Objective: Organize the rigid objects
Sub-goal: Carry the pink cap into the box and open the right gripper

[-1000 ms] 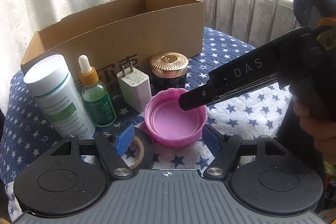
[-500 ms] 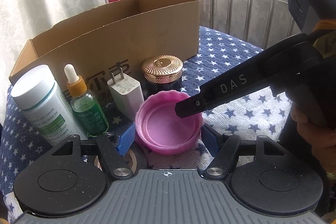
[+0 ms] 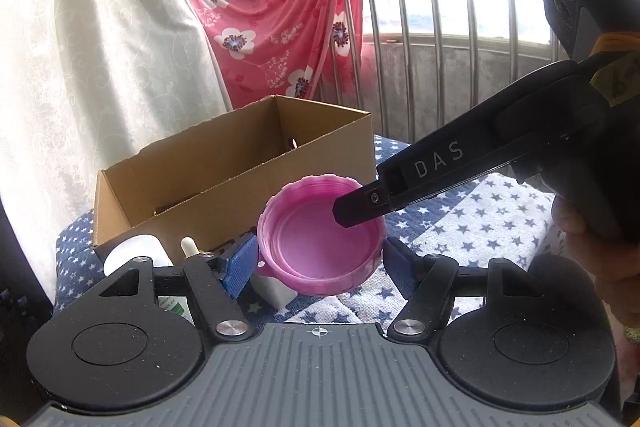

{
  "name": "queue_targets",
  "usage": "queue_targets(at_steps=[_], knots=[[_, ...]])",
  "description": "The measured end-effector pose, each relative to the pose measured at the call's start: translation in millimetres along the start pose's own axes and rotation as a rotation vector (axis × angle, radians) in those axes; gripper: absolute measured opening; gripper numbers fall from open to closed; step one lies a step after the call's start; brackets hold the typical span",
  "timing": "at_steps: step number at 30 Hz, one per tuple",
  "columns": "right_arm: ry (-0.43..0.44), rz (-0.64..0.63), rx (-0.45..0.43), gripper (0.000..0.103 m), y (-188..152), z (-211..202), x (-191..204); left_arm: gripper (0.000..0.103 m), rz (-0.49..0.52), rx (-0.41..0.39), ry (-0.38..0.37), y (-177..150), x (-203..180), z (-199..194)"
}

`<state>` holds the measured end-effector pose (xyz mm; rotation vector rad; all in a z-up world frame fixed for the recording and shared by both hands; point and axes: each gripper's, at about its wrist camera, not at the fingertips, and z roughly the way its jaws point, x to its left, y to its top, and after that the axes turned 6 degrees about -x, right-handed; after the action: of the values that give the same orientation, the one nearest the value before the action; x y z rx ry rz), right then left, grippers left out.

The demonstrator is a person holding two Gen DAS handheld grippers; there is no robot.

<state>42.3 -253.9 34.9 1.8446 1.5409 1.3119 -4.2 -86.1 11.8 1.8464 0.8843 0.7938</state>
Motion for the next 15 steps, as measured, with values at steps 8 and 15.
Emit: queue_targets(at_steps=[8,15], knots=[[0.091,-0.112,-0.015,0.018,45.8,8.7,39.4,0.069,-0.029,-0.08,0.121,25.4,22.2,-18.8],[0.181,-0.19,0.032,0.018,79.4,45.5,78.8,0.069,-0.061,-0.089,0.22,40.0,60.7,-20.1]])
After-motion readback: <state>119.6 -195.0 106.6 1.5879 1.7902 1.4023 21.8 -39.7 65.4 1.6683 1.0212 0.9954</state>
